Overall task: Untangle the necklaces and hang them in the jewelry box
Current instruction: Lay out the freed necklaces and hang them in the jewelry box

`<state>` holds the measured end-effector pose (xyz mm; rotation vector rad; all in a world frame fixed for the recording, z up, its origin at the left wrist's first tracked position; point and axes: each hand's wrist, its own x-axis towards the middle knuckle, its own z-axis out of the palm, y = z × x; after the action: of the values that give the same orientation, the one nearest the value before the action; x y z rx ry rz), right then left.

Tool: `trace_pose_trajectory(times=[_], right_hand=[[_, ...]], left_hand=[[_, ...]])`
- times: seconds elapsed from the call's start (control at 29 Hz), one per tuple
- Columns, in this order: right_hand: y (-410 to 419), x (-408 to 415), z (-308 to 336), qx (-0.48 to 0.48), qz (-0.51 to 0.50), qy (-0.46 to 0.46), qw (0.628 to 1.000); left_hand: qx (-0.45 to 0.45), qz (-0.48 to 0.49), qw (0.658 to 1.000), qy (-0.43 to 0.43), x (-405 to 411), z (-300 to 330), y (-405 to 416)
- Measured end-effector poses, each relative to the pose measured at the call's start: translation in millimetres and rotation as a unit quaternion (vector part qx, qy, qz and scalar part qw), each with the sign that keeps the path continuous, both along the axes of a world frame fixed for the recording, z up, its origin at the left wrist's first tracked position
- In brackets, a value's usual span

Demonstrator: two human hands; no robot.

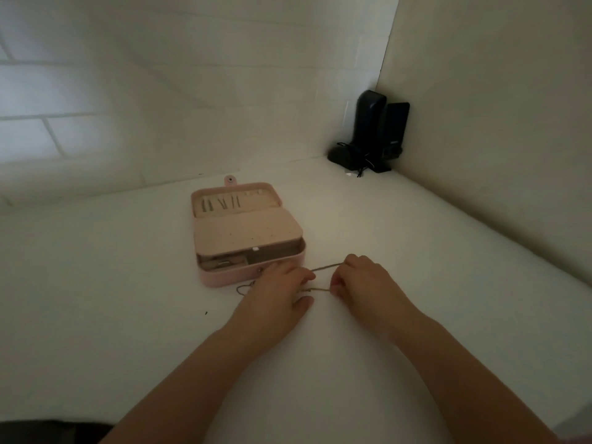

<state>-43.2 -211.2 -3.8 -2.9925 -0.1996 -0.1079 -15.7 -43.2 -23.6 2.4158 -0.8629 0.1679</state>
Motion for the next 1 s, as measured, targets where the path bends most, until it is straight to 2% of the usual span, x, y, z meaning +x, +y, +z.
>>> trace_pose_trajectory(times=[0.1,0.17,0.28,0.38,0.45,0.59,0.69,0.76,0.86,1.0], right_hand=[[4.8,-4.5,-3.1,-0.067,0.022,-0.004,0.998],[7.6,-8.7,-0.8,-0.051,0.034,0.037,0.997],[12.4,-15.0,16.3,0.116,0.045,0.100,0.987],[9.4,-14.5,23.0,0.272,0.011,0.133,0.953],[4.8,-12.2,20.7,0.383,-0.009,0.151,0.911],[-0.2,-8.7,28.2,0.602,0.014,0.195,0.774],[3.8,-5.5,41.0,0.681,0.035,0.222,0.697],[7.7,-2.6,49.2,0.703,0.063,0.238,0.667],[14.2,2.1,60.9,0.692,0.097,0.255,0.668],[22.4,14.3,74.7,0.669,0.115,0.253,0.689]], left_hand=[[-0.004,0.007,1.000,-0.001,-1.7,-2.7,-3.5],[-0.002,-0.001,1.000,-0.003,-3.0,-4.0,-4.0],[-0.020,-0.033,0.999,0.004,-3.6,-2.6,-2.3],[-0.076,-0.054,0.990,0.107,-3.5,6.3,2.3],[-0.146,-0.056,0.970,0.189,-3.8,18.0,6.7],[-0.249,-0.072,0.928,0.267,-3.0,47.2,13.8],[-0.270,-0.065,0.922,0.272,-0.7,69.6,19.0],[-0.261,-0.064,0.926,0.265,1.3,82.2,22.7],[-0.260,-0.061,0.932,0.245,5.6,96.6,27.8],[-0.274,-0.056,0.937,0.208,15.1,109.6,33.0]])
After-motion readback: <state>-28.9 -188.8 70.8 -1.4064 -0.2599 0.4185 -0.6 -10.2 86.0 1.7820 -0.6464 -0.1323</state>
